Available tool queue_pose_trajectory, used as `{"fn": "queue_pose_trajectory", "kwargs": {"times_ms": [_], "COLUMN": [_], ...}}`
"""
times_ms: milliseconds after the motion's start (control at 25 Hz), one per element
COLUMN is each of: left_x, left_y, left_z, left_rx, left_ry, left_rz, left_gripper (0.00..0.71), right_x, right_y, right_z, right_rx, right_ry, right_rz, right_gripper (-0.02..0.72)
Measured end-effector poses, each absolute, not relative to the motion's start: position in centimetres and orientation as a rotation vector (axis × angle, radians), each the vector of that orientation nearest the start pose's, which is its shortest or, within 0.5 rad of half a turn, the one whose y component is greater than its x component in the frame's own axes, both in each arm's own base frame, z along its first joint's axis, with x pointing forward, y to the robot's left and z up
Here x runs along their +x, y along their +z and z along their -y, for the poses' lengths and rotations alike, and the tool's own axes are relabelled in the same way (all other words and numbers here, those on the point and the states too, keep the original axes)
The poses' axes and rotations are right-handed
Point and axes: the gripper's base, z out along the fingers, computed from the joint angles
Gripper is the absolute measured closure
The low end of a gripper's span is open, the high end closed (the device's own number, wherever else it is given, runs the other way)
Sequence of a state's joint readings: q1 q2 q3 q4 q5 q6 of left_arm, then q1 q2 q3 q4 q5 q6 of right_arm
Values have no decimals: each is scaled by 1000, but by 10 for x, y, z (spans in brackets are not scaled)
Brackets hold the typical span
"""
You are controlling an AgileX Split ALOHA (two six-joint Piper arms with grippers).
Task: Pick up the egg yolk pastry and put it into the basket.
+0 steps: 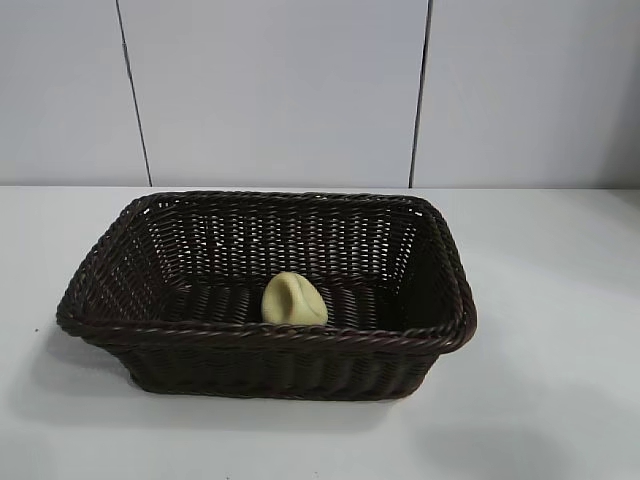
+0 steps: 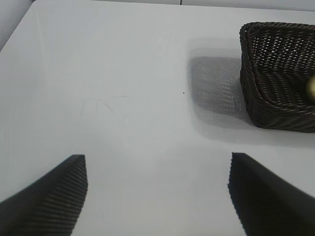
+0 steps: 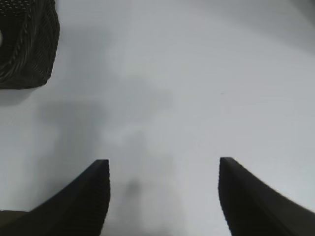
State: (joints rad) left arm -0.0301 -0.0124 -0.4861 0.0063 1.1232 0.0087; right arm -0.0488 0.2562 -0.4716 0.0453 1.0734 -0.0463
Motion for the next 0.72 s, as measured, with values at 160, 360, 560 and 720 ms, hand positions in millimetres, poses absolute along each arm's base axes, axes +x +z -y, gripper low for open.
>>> {"fn": "queue_pose_trajectory", "kwargs": {"times_ms": [160,360,560,720], "left_x": [-8,-8,-8,-8], "left_y": [268,268,268,268], "left_z": [-1,-1,-1,-1], "left_rx": [40,40,40,40], "left_ry": [-5,-5,-5,-5], "left_rz": [-2108,-2108,-2108,-2108], "left_gripper": [139,139,139,139], "right_x": [24,3,-5,-5], "right_y": [266,268,268,268], "right_z": [-2,-3,-4,-4], "right_rx": [6,3,-2,-25], "right_ry": [6,-1,1,21], "right_rz": [-2266,-2126,-2074,-2075], "right_gripper": [239,239,239,239]}}
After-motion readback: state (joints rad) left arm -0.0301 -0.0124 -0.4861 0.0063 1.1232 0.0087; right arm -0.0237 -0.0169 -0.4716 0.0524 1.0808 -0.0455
